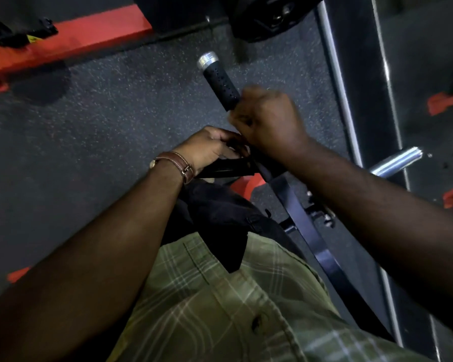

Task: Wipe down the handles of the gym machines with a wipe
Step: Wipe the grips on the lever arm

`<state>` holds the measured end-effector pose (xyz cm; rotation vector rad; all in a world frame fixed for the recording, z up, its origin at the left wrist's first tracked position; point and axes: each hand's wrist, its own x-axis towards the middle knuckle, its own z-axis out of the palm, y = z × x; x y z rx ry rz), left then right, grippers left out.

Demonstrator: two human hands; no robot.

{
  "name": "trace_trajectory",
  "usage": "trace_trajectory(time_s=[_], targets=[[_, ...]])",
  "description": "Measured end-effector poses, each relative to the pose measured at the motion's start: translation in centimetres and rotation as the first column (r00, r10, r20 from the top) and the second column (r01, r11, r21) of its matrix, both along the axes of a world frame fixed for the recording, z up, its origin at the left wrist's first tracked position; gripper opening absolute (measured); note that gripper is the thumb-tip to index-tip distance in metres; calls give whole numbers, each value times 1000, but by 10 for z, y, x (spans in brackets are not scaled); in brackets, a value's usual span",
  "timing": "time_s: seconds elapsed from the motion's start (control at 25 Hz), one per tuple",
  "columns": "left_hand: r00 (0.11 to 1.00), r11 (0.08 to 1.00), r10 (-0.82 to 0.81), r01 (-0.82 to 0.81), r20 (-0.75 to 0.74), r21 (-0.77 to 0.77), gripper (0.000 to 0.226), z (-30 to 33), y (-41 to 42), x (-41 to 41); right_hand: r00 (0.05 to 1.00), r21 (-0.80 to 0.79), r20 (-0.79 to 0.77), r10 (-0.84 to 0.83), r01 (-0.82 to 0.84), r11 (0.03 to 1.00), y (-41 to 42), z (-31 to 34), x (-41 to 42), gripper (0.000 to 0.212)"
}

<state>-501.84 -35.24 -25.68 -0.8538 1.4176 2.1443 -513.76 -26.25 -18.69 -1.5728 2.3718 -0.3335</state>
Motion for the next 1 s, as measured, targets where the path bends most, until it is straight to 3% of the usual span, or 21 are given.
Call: trace_trajectory(time_s=[0.08,0.32,0.4,0.52,0.6,0.68,0.8,0.88,0.92,1.0], targets=[[999,998,35,-35,11,46,30,-1,-2,1,993,-165,74,-87,98,981,1,-7,-1,16],[985,974,172,-174,21,147,19,-3,1,2,900,-152,289,-326,380,913,38,-4,-1,16],[982,974,187,-187,13,128,19,1,2,-2,778,-138,478,-408,525,840,9,-17,-13,17],[969,967,243,-246,46,60,26,2,1,-1,439,35,801,-407,644,764,-12,-30,-25,10],[950,949,304,-309,78,61,31,4,1,1,236,252,842,-486,624,739,13,-28,-30,11],[937,937,340,-345,83,59,31,8,3,1,87,436,837,-540,489,755,39,-21,-32,19],[929,931,365,-366,67,2,32,13,7,0,-38,519,832,-554,409,751,12,-33,-48,26],[924,926,378,-378,52,-20,33,14,6,1,-181,536,842,-508,396,746,-14,-44,-48,26],[922,924,383,-382,46,-28,33,14,5,2,-210,546,837,-505,375,749,-15,-48,-44,26],[914,914,406,-406,21,-12,31,11,4,4,-175,560,827,-535,342,754,4,-50,-39,25]])
